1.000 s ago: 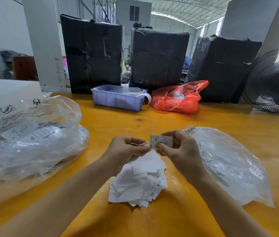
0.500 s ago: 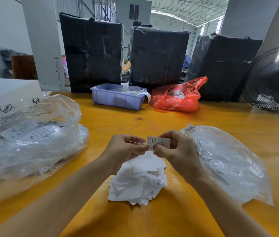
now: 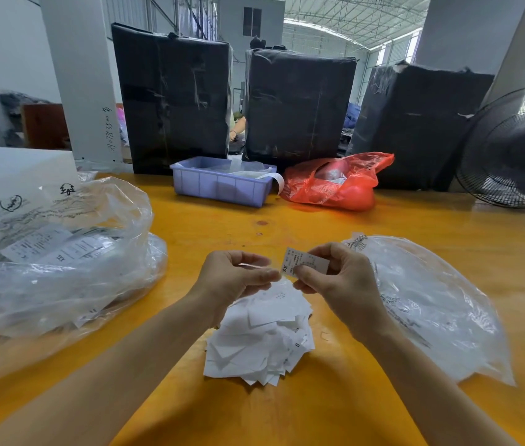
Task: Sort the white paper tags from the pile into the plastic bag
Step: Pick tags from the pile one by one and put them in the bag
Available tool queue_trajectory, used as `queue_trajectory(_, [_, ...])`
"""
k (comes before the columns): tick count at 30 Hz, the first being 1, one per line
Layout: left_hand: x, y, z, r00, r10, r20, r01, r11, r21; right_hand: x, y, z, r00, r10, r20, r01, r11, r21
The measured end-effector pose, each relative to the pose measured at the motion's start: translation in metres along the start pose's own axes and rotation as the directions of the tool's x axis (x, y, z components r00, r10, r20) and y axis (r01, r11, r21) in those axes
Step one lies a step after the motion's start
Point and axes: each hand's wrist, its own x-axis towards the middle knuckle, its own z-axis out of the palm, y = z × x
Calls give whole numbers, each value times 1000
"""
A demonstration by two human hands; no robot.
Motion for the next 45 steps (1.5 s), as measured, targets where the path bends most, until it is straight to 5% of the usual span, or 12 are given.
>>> queue_trajectory(18, [0,1,1,1000,-6,0,6,1000,-23,-1,-1,2,1000,-24,-1,24,999,-47])
queue_trajectory(33, [0,-3,0,998,56,-6,-55,997,51,-2,-1,0,942,173,286,-171,985,-32])
queue_trajectory(38, [0,-5,2,993,114,-31,-110,989,100,-2,-1,2,940,184,288,-137,975,-174])
queue_trajectory(45, [-3,-9,9,994,110,-17,-108,990,86,-4,-4,3,961,141,238,-120,987,-103])
